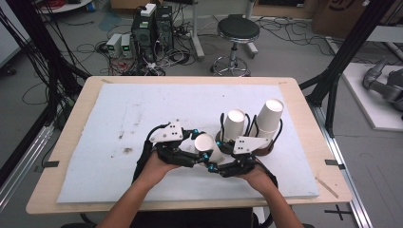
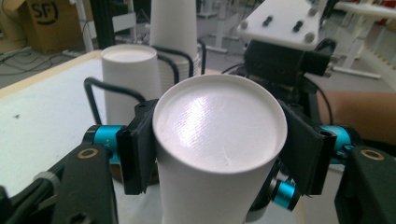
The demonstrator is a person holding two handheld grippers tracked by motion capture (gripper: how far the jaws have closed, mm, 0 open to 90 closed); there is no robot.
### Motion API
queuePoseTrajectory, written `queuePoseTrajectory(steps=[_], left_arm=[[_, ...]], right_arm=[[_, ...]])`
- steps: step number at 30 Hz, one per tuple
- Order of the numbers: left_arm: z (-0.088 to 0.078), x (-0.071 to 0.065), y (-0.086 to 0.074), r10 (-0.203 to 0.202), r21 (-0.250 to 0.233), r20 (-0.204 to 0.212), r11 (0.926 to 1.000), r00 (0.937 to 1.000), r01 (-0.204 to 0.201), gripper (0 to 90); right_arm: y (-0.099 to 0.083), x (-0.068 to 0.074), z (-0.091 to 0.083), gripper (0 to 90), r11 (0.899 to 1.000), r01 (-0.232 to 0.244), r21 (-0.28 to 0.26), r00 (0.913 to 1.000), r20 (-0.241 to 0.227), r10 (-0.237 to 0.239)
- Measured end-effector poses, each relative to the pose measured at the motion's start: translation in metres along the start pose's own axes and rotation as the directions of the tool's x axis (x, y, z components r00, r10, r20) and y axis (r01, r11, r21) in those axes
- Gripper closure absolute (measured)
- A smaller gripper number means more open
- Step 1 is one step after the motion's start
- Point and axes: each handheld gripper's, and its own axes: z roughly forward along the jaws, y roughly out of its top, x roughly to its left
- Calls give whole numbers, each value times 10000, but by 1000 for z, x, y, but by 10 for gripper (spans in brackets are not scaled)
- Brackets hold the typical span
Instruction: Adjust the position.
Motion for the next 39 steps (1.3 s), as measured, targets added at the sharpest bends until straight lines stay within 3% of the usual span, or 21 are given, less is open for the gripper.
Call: queuePoseTrajectory(steps=[2,5,8,15,22,28,31,35,37,39], left_arm=[[-2,-2,2,609,289,-674,9978,9959,-591,254],[-4,0,8,660,296,-303,9974,9974,-651,219],[-2,1,13,807,643,130,9946,9967,-814,219],[13,0,17,1066,1564,1075,9800,9885,-1227,220],[19,4,14,942,1986,1257,9730,9876,-1180,258],[18,7,12,734,1910,1648,9760,9836,-1048,342],[17,9,10,443,1928,1692,9782,9846,-772,351],[15,11,7,294,1734,1680,9831,9853,-589,352],[12,13,6,131,1353,1641,9902,9864,-357,353],[9,15,3,-97,716,1682,9974,9857,-24,354]], right_arm=[[0,-1,-1,381,10000,-49,70,9999,133,48],[1,-2,-4,382,9997,43,238,9998,201,-48],[1,-2,-5,381,9992,206,342,9997,117,-210],[1,0,-2,373,9961,629,620,9977,-273,-613],[2,1,-5,374,9964,702,472,9961,-563,-676],[2,0,-5,378,9964,680,502,9961,-599,-649],[1,0,-4,372,9960,671,584,9959,-647,-633],[1,0,-3,289,9990,204,387,9976,-666,-178],[2,0,-5,214,10000,3,55,9990,-449,-1],[2,-2,-7,209,9993,-274,-250,9992,-301,266]])
